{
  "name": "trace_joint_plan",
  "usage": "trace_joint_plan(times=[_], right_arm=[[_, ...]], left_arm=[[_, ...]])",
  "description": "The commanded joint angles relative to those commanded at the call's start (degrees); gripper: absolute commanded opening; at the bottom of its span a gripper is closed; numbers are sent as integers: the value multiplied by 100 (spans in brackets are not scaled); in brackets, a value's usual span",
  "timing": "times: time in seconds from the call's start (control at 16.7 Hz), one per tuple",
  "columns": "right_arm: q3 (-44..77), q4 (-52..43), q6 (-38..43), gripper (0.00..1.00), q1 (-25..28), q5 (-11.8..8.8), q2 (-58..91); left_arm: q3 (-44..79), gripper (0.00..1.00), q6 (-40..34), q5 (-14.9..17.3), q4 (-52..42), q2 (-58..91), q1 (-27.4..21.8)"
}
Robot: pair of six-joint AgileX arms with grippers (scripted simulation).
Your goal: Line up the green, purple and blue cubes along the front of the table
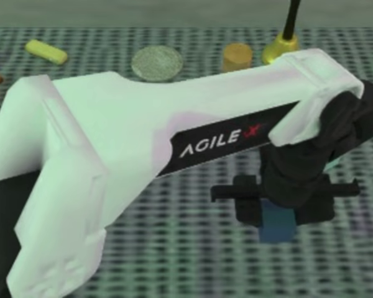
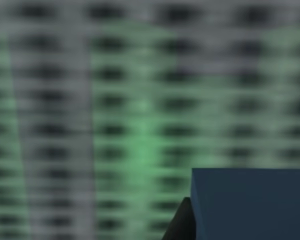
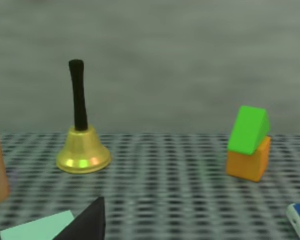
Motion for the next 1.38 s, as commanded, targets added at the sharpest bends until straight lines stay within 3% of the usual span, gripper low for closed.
trace_joint_plan(times=[0.24, 0.54, 0.84, 1.38], right_arm=[[0, 0, 0, 100, 0, 0, 0], [0, 0, 0, 100, 0, 0, 0], [0, 0, 0, 100, 0, 0, 0], [0, 0, 0, 100, 0, 0, 0]], left_arm=[[-229, 0, 21, 0, 243, 48, 23], [-1020, 0, 11, 3, 1286, 238, 15], [-1142, 0, 9, 3, 1417, 275, 6], [-1142, 68, 9, 3, 1417, 275, 6]])
